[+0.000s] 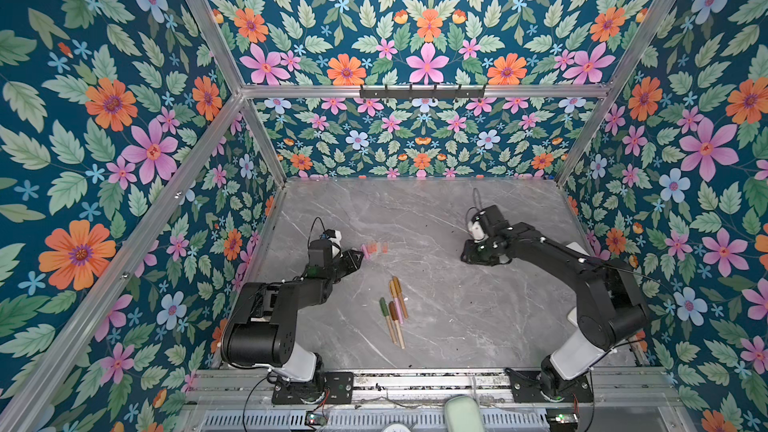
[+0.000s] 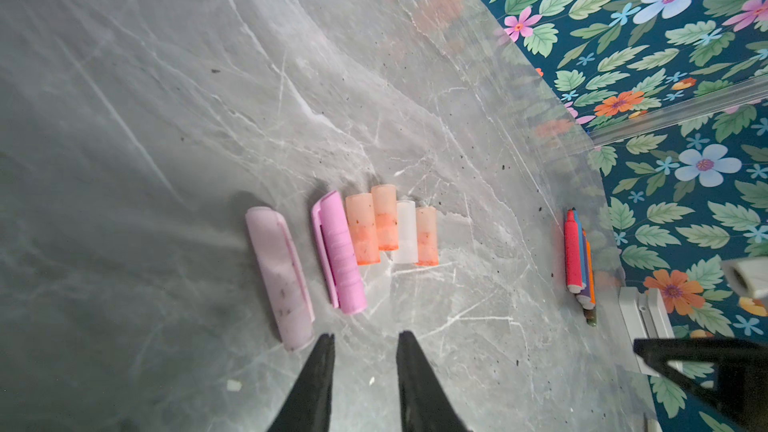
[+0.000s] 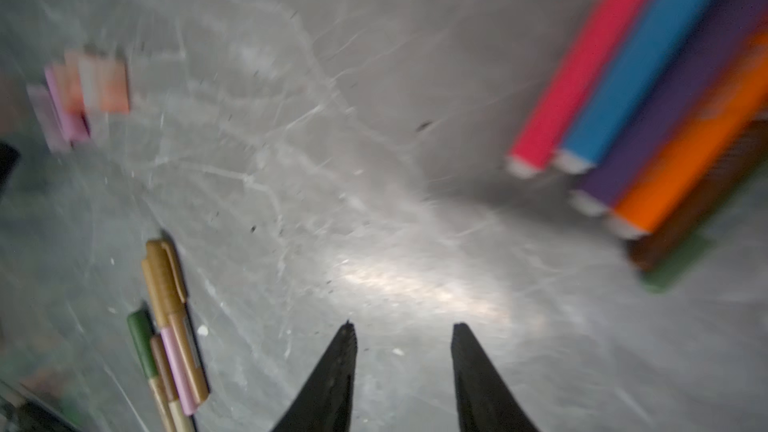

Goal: Open the pen caps
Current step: 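Move the right gripper back toward the pastel pen cluster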

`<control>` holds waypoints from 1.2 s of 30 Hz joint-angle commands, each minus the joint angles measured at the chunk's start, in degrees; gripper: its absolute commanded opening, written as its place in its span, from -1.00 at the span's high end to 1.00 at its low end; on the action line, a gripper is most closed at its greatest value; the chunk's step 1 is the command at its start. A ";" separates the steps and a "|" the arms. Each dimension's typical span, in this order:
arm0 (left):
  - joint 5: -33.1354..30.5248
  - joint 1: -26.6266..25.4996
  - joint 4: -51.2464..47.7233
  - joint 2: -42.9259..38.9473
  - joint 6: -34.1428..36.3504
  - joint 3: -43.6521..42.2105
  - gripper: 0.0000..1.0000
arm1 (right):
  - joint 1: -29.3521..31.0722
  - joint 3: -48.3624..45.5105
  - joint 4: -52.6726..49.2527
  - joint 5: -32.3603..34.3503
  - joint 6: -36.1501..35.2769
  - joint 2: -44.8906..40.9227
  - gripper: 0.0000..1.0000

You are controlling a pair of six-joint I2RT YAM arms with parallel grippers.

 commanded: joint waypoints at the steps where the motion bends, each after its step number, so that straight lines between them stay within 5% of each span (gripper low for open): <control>1: -0.48 0.09 0.98 -0.63 0.50 -0.24 0.40 | 9.30 4.19 -6.49 7.19 0.45 4.04 0.21; 5: -0.68 0.11 0.76 -0.91 0.69 -0.33 0.40 | 19.13 10.90 -9.20 9.13 1.07 8.91 0.23; 11: -0.68 0.11 0.60 -1.25 0.69 -0.32 0.40 | 26.15 16.68 -12.08 9.30 1.05 13.42 0.26; 36: -0.51 0.11 0.15 -1.44 0.78 -0.15 0.40 | 30.03 17.76 -10.65 5.87 4.90 18.19 0.33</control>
